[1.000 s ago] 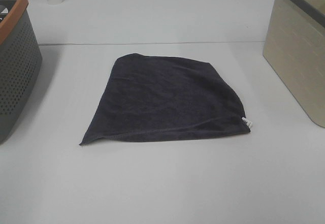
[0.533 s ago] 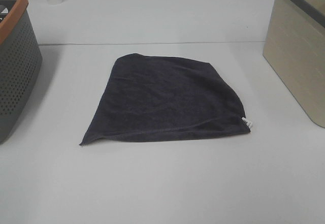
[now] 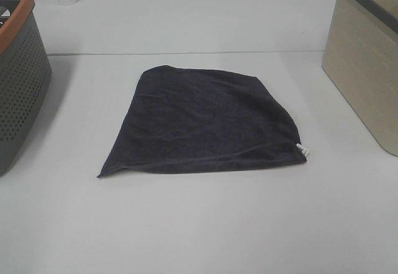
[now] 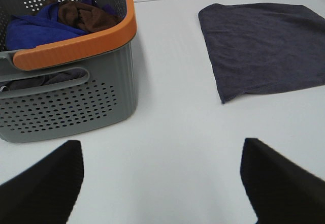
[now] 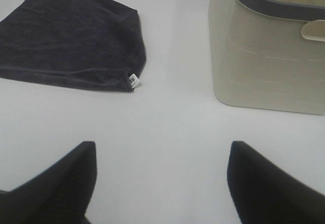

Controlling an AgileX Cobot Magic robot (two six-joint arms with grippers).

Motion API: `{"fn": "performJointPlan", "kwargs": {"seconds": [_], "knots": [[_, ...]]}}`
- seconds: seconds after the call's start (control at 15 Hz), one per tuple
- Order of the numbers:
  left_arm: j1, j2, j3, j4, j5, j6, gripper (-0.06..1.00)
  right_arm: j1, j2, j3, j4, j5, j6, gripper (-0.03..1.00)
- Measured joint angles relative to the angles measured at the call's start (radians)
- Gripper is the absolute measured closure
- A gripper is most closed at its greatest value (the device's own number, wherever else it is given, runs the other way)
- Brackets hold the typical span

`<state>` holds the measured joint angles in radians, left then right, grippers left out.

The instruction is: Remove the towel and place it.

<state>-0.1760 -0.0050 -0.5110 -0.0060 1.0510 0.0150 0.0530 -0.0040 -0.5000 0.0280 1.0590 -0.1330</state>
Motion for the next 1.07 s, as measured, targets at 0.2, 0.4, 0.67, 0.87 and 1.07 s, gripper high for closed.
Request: {"fn": "performJointPlan", "kwargs": {"seconds": [0.2,0.4,0.67,0.87,1.07], "knots": [[0.000,0.000,0.000,0.000,0.000,0.000,0.16,0.000,0.000,0.000,0.001,0.000,0.000,0.25],[0.000,0.000,0.000,0.000,0.000,0.000,0.16,0.000,0.000,0.000,0.001,0.000,0.000,0.25],[0.000,0.000,0.000,0.000,0.000,0.000,0.16,0.000,0.000,0.000,0.001,0.000,0.000,0.25],[0.030,0.000,0.000,0.000,0.000,0.000,0.16,0.000,0.000,0.000,0.001,0.000,0.000,0.25],[0.080,0.000,0.000,0.000,0.000,0.000,0.16,0.000,0.000,0.000,0.001,0.000,0.000,0.25]]}}
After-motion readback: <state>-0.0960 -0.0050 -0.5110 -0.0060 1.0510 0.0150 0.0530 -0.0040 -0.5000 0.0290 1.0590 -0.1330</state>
